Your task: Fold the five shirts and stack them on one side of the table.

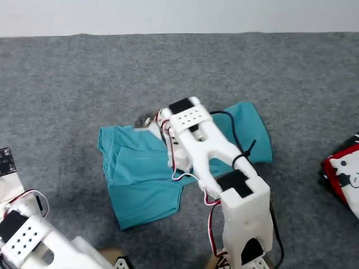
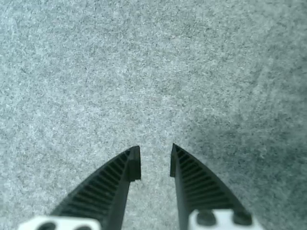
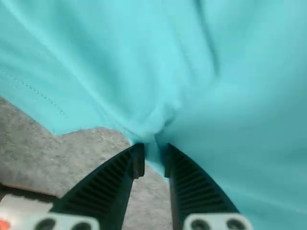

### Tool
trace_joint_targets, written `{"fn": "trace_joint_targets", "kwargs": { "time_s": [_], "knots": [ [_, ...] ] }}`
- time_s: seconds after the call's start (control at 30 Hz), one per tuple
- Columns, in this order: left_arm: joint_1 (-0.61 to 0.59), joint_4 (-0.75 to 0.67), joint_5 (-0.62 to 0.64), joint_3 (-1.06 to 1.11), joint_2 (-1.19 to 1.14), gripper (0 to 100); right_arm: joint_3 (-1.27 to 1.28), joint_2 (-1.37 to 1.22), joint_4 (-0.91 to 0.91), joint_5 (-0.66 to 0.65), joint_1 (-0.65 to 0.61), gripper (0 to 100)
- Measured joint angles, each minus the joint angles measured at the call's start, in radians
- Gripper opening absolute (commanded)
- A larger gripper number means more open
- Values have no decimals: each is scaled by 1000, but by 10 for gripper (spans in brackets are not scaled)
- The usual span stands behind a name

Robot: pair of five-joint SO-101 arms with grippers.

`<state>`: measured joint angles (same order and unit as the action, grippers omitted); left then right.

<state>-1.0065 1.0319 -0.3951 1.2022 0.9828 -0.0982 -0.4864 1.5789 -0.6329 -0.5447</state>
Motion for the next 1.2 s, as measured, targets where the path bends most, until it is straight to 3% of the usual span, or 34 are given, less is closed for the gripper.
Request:
{"fn": "trace_joint_targets", "kwargs": {
  "time_s": [0.37, 0.53, 0.8, 1.0, 1.2],
  "knots": [
    [0, 0, 0, 0, 0, 115, 37, 5, 35, 8, -20, 69],
    [0, 0, 0, 0, 0, 115, 38, 130, 61, 8, -32, 69],
    [0, -17, 0, 0, 0, 115, 104, 316, 167, 9, -189, 99],
    [0, -17, 0, 0, 0, 115, 316, 371, 69, 6, -281, 158],
    [0, -17, 0, 0, 0, 115, 400, 373, -49, 6, -244, 162]
  ]
}}
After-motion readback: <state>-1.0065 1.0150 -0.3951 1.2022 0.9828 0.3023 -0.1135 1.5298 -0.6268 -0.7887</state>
